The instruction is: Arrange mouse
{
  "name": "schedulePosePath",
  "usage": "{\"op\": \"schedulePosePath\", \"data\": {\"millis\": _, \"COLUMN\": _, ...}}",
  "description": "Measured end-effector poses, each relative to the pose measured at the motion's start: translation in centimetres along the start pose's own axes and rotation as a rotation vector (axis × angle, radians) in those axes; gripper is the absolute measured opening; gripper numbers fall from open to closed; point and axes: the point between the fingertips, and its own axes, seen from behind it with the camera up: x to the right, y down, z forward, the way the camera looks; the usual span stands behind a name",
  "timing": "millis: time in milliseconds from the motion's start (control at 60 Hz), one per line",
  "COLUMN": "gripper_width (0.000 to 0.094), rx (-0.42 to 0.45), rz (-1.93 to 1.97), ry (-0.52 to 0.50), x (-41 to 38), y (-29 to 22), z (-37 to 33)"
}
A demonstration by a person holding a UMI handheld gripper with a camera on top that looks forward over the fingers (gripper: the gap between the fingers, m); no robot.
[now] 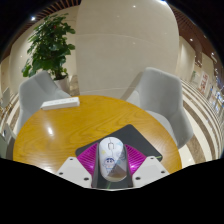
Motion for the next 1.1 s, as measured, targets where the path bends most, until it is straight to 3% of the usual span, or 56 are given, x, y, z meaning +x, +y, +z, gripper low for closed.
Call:
{"op": "schedulePosePath", "data": {"millis": 283, "gripper_width": 0.0416, "rx": -0.092, "rz": 0.018, "ry": -0.041, "x": 3.2, "y": 5.2, "z": 5.8}}
{"op": "schedulePosePath", "data": {"millis": 400, "gripper_width": 0.0551, "rx": -0.093, "rz": -0.004, "ry": -0.074, "x": 2.8, "y": 5.6, "z": 5.8}}
{"op": "schedulePosePath", "data": {"millis": 517, "gripper_width": 0.0882, "rx": -0.105, "rz": -0.002, "ry": -0.09, "x": 2.6, "y": 5.6, "z": 4.8}}
{"op": "schedulePosePath", "data": {"millis": 767, "gripper_width": 0.0861, "rx": -0.09, "rz": -0.049, "ry": -0.136, "x": 0.0, "y": 5.0, "z": -7.1}}
{"op": "schedulePosePath", "data": {"millis": 950, "gripper_width": 0.0862, "rx": -0.123, "rz": -0.061, "ry": -0.145, "x": -2.9, "y": 9.8, "z": -17.2}}
{"op": "schedulePosePath", "data": {"millis": 1100, "gripper_width": 0.0856, "rx": -0.156, "rz": -0.076, "ry": -0.154, "x": -5.1, "y": 14.0, "z": -21.4}}
